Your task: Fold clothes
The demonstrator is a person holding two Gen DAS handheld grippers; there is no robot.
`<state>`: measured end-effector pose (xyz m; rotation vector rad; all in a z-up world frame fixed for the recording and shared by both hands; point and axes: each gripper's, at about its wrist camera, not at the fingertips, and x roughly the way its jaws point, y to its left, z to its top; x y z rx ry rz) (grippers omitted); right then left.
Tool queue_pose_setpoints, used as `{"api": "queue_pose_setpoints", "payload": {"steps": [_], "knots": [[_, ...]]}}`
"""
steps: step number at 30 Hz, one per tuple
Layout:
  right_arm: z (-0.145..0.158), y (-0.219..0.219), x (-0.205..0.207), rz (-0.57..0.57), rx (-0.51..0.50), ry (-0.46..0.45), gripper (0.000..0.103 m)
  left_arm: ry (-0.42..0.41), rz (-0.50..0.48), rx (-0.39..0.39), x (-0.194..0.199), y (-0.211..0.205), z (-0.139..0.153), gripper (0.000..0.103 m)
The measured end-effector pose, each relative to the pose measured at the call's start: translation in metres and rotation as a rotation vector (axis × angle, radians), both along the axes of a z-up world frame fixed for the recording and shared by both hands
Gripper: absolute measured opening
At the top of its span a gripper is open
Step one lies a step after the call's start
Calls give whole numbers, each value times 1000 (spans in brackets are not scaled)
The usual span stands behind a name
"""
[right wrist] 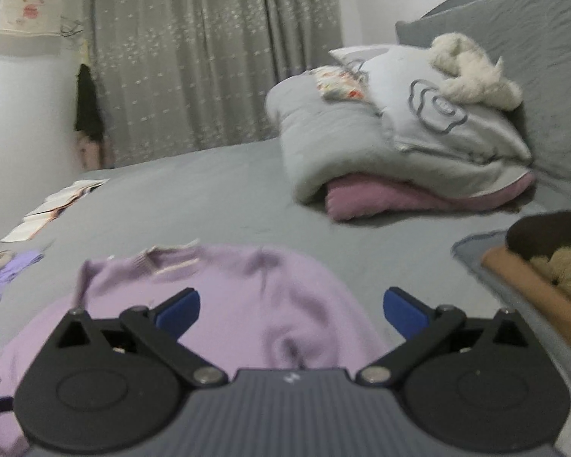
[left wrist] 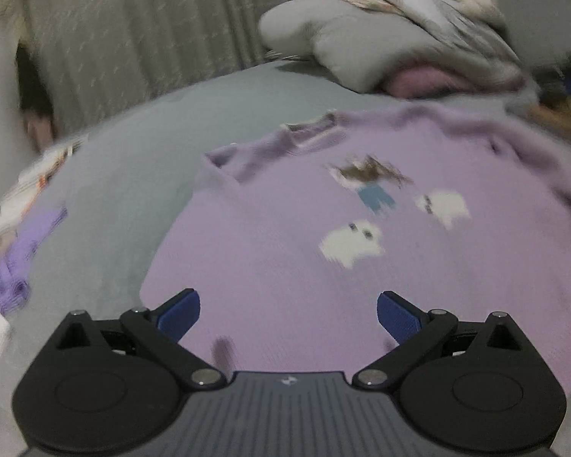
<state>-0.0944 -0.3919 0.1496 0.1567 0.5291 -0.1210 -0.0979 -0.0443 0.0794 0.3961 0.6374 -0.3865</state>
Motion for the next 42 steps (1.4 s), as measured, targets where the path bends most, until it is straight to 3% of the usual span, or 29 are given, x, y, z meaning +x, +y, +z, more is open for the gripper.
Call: {"api": "queue_pose_setpoints", "payload": {"steps": [3, 6, 10, 14, 16, 17, 18, 20, 21, 22, 23, 30, 34, 37, 38, 42], "knots": [[-16, -4, 1, 13, -3, 39, 103, -39, -67, 74, -16, -7, -11, 100], [-29, -8, 6, 4, -5, 84, 103, -109, -159, 209, -35, -21, -27, 100], [-27, -3, 7, 42, 23, 79, 103, -132, -228, 229, -47, -28, -27, 100], [-25, 6, 2, 65, -30, 53, 103, -144, -284, 227, -56, -32, -27, 100], [-24, 7, 1, 69, -35, 48, 103, -100, -259, 217, -49, -31, -32, 94], [-24, 8, 1, 71, -38, 45, 103, -76, -246, 211, -44, -30, -34, 74], [-24, 8, 0, 72, -40, 42, 103, -40, -230, 175, -40, -25, -32, 54], [-24, 6, -1, 70, -43, 39, 103, 39, -197, 88, -31, -16, -27, 37], [-24, 6, -2, 68, -47, 38, 103, 47, -186, 73, -29, -12, -24, 25], [-24, 6, -2, 65, -52, 36, 103, 49, -176, 64, -28, -9, -21, 20], [-23, 5, -3, 63, -54, 33, 103, 49, -173, 60, -28, -8, -20, 18], [-22, 1, -7, 54, -51, 20, 103, 120, -83, -236, -6, 48, 9, 11], [-19, 0, -9, 52, -48, 1, 103, 24, 128, -531, 20, 131, 49, 8], [-17, 0, -11, 47, -46, -14, 103, -74, 355, -759, 38, 204, 65, 8], [-18, 0, -10, 45, -46, -15, 103, -130, 483, -859, 46, 240, 65, 8], [-19, 0, -10, 36, -43, -18, 103, -233, 737, -895, 70, 309, 50, 8]]}}
